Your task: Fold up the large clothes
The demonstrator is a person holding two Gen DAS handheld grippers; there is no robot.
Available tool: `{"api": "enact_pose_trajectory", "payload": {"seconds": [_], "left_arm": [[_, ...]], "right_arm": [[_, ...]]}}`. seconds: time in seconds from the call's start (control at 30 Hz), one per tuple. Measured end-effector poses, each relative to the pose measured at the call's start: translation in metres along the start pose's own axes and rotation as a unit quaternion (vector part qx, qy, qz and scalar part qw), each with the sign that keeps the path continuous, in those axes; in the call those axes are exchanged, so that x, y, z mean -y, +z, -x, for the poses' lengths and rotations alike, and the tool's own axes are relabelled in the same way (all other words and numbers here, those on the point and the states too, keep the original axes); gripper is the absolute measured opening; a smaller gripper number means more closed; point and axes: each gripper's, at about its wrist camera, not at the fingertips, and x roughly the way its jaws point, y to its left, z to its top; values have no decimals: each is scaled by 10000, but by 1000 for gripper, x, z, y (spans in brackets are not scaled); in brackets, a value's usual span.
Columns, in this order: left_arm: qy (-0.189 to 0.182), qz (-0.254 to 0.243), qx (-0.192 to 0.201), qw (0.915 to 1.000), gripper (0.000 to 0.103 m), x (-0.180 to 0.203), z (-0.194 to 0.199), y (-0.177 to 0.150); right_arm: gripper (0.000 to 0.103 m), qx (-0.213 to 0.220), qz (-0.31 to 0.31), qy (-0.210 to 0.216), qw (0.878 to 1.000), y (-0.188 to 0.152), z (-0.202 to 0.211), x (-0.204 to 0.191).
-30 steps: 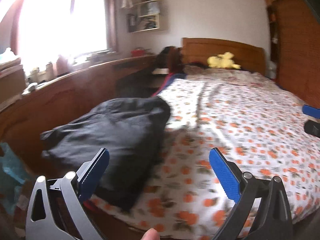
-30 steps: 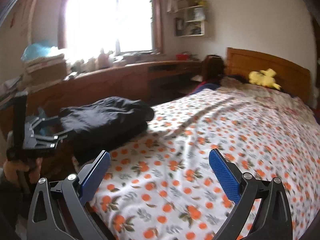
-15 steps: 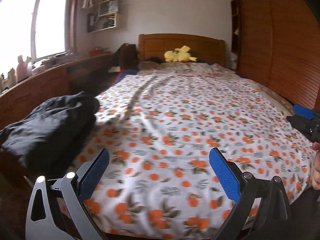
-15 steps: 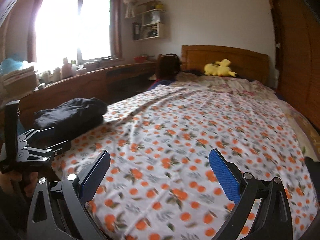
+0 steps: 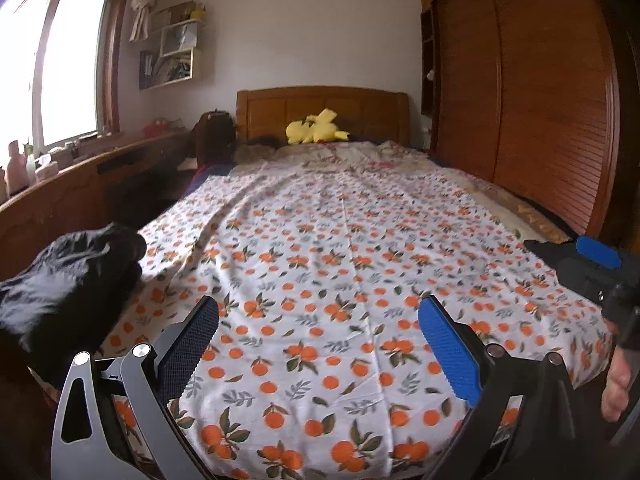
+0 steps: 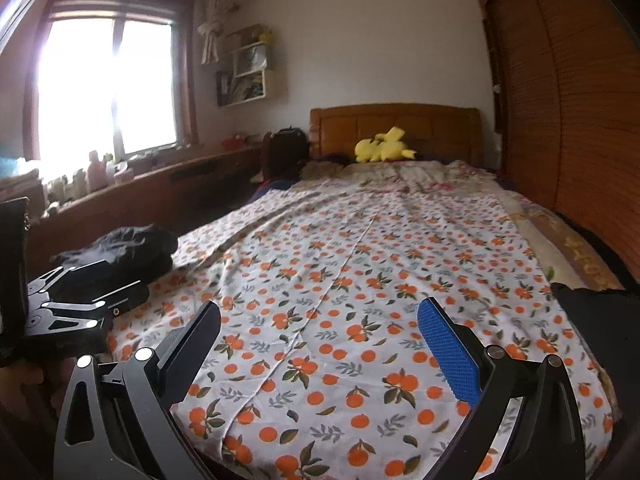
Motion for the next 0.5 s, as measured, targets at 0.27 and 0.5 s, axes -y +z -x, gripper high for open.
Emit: {"api": "enact_pose_trajectory", "payload": {"seconds": [0.27,0.5], "left_arm": [[-65,-77,304,9995,101,17,49,21],[-100,-73,551,9984,101,24,86,29]], "right_arm": [[95,419,-125,-143,9989,15,47,1],[95,596,-153,-368,9974,22,71,-1]]}}
